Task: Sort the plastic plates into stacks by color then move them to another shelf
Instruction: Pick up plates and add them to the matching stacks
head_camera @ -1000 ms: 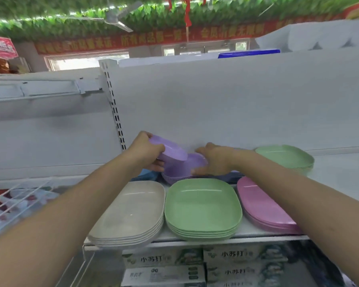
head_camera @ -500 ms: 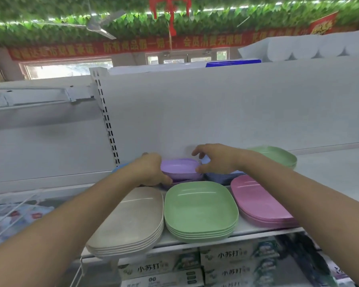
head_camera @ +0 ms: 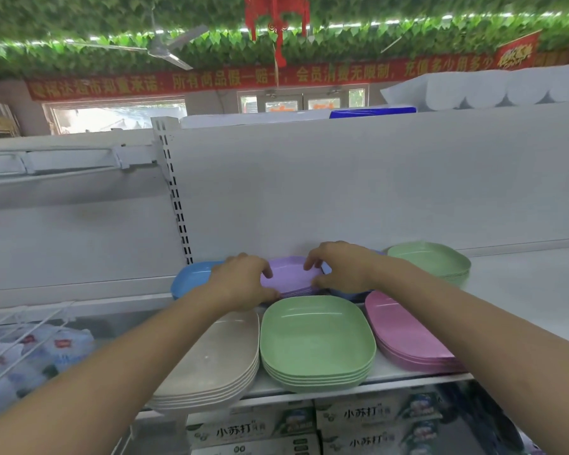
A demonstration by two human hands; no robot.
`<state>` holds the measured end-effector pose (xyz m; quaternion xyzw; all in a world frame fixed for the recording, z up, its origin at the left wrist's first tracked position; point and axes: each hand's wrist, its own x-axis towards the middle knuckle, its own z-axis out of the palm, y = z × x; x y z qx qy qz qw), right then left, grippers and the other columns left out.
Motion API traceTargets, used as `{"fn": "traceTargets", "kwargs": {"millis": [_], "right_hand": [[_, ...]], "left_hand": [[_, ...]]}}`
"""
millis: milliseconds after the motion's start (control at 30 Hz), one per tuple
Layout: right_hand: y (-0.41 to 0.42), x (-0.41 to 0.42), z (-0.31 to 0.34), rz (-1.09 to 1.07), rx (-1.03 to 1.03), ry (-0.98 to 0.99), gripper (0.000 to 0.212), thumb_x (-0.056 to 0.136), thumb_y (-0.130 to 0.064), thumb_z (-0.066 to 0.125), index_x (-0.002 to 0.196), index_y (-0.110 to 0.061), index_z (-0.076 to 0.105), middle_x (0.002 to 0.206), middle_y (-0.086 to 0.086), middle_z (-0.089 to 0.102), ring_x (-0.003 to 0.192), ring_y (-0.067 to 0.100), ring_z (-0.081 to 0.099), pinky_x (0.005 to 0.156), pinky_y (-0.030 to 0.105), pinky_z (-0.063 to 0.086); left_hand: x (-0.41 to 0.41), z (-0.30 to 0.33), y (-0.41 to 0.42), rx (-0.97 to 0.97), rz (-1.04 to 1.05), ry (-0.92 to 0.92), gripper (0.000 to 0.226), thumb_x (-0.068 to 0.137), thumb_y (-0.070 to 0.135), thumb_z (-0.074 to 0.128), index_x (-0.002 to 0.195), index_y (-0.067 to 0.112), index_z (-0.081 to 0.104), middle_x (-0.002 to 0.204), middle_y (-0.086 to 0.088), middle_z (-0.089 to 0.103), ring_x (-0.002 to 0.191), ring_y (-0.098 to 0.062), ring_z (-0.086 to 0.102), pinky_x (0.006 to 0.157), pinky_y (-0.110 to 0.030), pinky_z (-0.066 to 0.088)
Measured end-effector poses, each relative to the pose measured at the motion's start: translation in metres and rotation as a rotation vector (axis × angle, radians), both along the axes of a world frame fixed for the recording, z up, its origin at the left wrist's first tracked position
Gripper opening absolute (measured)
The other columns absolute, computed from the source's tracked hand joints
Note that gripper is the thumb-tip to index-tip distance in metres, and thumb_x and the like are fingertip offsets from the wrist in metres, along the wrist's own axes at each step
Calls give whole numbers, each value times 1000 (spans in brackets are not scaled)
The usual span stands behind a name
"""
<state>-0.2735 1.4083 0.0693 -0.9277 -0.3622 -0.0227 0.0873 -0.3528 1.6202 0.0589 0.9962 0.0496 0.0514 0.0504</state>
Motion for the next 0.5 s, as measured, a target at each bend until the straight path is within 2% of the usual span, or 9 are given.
{"fn": "traceTargets", "kwargs": {"millis": [133, 233, 333, 433, 500], "right_hand": [[-5, -19, 0, 31, 23, -47, 31, 101, -35, 58, 131, -30, 63, 127, -2, 56, 118, 20, 54, 97, 34, 43], [-14, -34, -5, 28, 81, -91, 30, 101, -33, 55, 129, -32, 65, 131, -3, 57, 120, 21, 51, 102, 42, 43], [-39, -47, -9, 20, 113, -147, 30, 101, -39, 55, 128, -34, 66, 134, -4, 59, 121, 23, 51, 104, 43, 42], [-81, -55, -10, -36, 103, -170, 32, 99, -40, 57, 129, -33, 66, 137, -4, 58, 122, 24, 51, 104, 45, 40], [-121, -61, -9, -75, 139, -162, 32, 97, -34, 58, 128, -32, 66, 132, -4, 59, 120, 23, 52, 104, 44, 40]], "left_hand": [[-5, 1, -7, -12, -63, -79, 43, 87, 54, 66, 127, 39, 61, 128, -1, 55, 123, -25, 53, 101, -42, 44], [-7, 2, -21, -54, -145, -145, 33, 92, 47, 60, 125, 42, 62, 125, 1, 56, 120, -24, 53, 102, -43, 43], [-10, 3, -45, -105, -244, -183, 29, 95, 42, 58, 123, 43, 63, 128, 4, 56, 123, -23, 52, 104, -47, 41], [-15, 7, -84, -118, -311, -193, 30, 93, 42, 56, 122, 41, 64, 131, 3, 56, 123, -23, 52, 104, -47, 41], [-19, 12, -121, -105, -357, -183, 41, 83, 48, 50, 121, 41, 64, 129, 2, 56, 122, -24, 52, 103, -48, 41]]}}
